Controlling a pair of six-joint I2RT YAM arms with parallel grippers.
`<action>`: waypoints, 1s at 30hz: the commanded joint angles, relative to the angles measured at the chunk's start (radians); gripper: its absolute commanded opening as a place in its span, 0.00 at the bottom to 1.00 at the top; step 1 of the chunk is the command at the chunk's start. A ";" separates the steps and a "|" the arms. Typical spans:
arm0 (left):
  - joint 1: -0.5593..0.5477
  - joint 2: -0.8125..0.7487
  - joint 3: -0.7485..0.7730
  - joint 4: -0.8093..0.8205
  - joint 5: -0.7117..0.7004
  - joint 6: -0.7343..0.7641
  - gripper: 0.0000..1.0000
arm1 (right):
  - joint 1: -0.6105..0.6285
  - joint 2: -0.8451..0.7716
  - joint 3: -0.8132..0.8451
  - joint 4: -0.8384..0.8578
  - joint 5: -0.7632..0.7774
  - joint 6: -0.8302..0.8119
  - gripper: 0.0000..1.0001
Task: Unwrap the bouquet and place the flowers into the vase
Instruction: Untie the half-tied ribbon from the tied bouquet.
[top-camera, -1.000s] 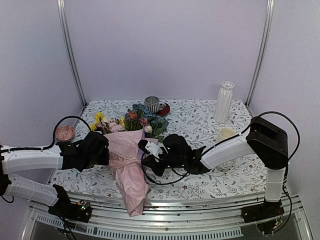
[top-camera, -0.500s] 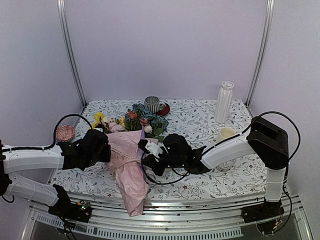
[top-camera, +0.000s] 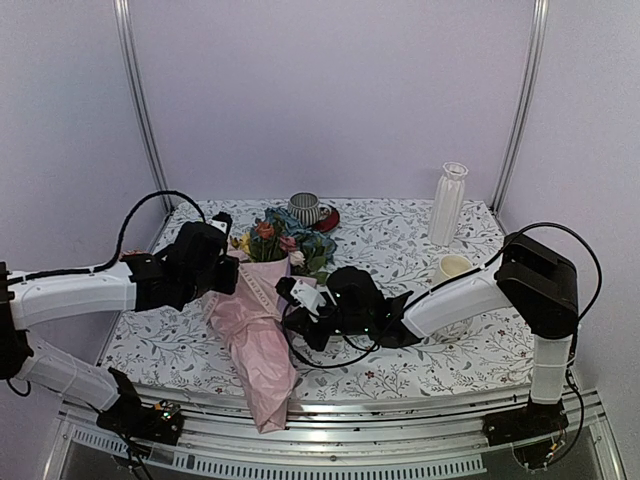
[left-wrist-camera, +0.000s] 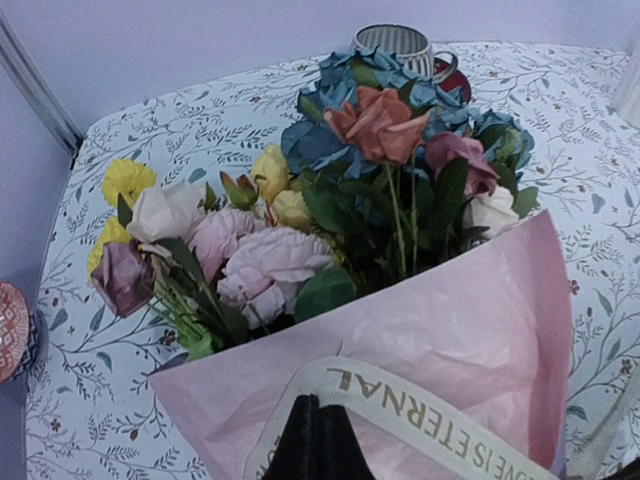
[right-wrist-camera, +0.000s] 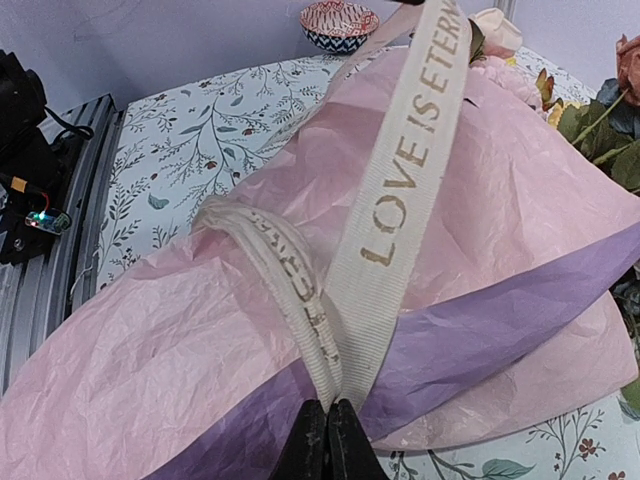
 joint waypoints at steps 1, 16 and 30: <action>-0.021 0.088 0.115 0.023 0.031 0.133 0.00 | 0.002 -0.030 -0.010 0.013 0.003 0.008 0.05; -0.122 -0.103 0.029 -0.002 0.362 0.095 0.71 | 0.001 -0.031 -0.009 0.013 0.004 0.014 0.06; -0.156 0.038 -0.024 -0.078 0.479 0.025 0.65 | 0.002 -0.034 -0.012 0.017 -0.006 0.020 0.06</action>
